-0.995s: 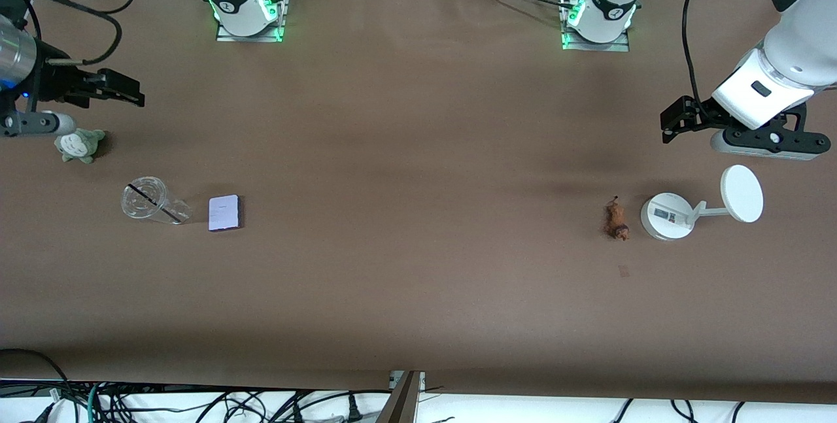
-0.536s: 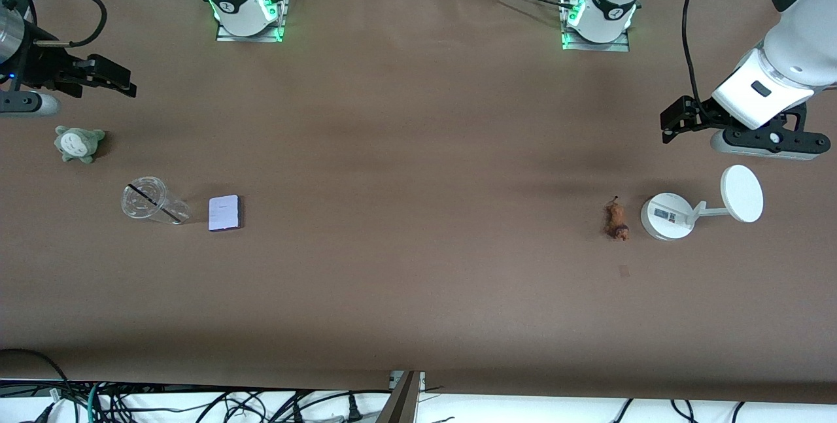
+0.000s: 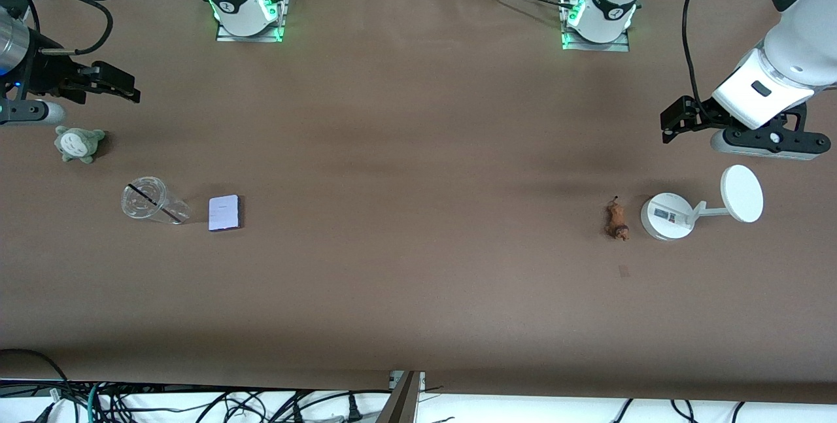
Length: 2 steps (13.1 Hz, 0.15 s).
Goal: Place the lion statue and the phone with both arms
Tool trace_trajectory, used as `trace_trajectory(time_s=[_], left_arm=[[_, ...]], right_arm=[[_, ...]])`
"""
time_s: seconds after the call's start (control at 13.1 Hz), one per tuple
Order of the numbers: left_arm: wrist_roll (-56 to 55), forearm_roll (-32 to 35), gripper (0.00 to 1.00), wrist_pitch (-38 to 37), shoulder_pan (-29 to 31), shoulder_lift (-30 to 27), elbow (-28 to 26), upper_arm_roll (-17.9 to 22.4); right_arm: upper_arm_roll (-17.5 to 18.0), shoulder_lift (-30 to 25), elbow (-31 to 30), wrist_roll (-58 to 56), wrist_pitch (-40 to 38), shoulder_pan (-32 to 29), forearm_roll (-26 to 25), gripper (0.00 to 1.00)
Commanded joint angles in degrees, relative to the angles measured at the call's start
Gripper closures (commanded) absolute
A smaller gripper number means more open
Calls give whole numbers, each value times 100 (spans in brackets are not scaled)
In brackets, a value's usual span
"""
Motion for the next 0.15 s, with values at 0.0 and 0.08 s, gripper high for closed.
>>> trace_trajectory(time_s=[0.0,0.08], left_arm=[[56,82,0,-28,-14,-72,17,-4],[56,82,0,-28,-15,-72,17,-13]], right_arm=[[78,76,186,-63,-150,-112,-71,1],[78,76,186,-63,-150,-121,-71,1]])
